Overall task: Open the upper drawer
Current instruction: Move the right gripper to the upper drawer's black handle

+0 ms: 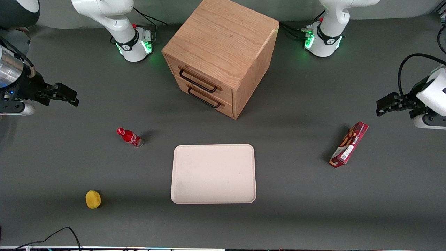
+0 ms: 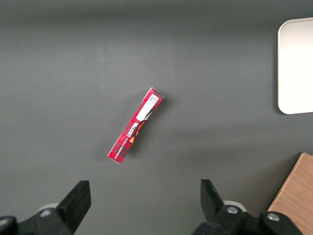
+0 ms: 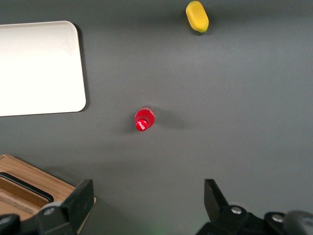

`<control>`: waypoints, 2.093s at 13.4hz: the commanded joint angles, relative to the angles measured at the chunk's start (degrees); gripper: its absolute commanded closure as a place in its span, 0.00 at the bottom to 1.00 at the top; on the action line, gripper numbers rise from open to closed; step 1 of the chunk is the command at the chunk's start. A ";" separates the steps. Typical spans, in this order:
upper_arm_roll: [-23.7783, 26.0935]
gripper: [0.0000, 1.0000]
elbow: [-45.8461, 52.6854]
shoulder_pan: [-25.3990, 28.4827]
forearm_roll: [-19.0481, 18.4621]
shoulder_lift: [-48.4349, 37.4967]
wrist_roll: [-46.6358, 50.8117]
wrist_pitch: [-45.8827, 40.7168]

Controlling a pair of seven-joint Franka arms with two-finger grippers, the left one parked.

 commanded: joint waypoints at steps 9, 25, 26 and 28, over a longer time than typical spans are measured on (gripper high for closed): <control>4.18 0.00 1.30 1.82 10.31 1.02 -7.68 -5.07; 26.87 0.00 -14.07 1.64 19.82 11.40 -17.00 17.06; 27.22 0.00 -15.39 1.64 19.91 11.05 -17.00 17.51; 27.48 0.00 -18.63 1.20 22.61 9.47 -18.84 18.91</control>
